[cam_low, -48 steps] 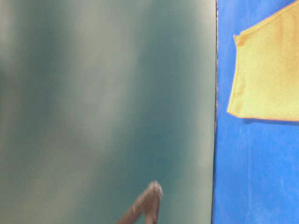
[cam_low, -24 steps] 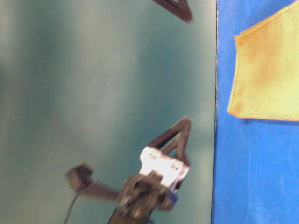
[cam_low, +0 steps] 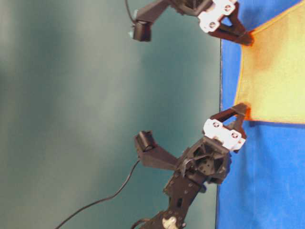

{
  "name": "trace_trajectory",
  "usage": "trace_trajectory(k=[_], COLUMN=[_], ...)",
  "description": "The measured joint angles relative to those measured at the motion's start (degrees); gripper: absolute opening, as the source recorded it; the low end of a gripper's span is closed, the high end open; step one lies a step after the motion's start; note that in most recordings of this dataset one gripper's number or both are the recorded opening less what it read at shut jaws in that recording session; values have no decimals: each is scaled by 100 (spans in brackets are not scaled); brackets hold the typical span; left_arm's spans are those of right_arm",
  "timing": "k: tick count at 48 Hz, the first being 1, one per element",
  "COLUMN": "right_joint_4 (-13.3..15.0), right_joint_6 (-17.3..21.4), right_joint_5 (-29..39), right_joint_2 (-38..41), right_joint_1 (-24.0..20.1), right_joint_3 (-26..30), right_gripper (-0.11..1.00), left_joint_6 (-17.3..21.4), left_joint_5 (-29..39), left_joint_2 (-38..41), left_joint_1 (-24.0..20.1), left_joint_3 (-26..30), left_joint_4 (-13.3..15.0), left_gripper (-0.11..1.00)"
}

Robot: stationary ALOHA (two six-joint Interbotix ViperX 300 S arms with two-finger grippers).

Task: Fold the orange towel.
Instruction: 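Move both grippers to the strip's far end and grasp its corners, then pull the far end toward the near end, folding the strip in half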

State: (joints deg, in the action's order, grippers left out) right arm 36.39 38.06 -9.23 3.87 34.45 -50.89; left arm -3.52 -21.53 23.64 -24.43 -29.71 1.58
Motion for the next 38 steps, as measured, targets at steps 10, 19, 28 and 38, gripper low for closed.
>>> trace_trajectory(k=[10,19,28,38], right_joint_4=[0,26,26,9], right_joint_6=[-9,-53,-70,-62], right_joint_5=[-18,-158,-316,-352], right_joint_2=[105,202,202,202], right_joint_1=[97,97,53,53], right_joint_3=[26,53,44,35], right_gripper=[60,20,4,4], left_joint_6=[35,255,563,615], left_joint_5=[-9,-18,-9,-9], left_joint_2=[202,220,220,220], left_joint_1=[-88,-105,-70,-79], left_joint_3=[141,158,158,158], left_joint_4=[0,-18,-26,-35], left_gripper=[75,27,4,4])
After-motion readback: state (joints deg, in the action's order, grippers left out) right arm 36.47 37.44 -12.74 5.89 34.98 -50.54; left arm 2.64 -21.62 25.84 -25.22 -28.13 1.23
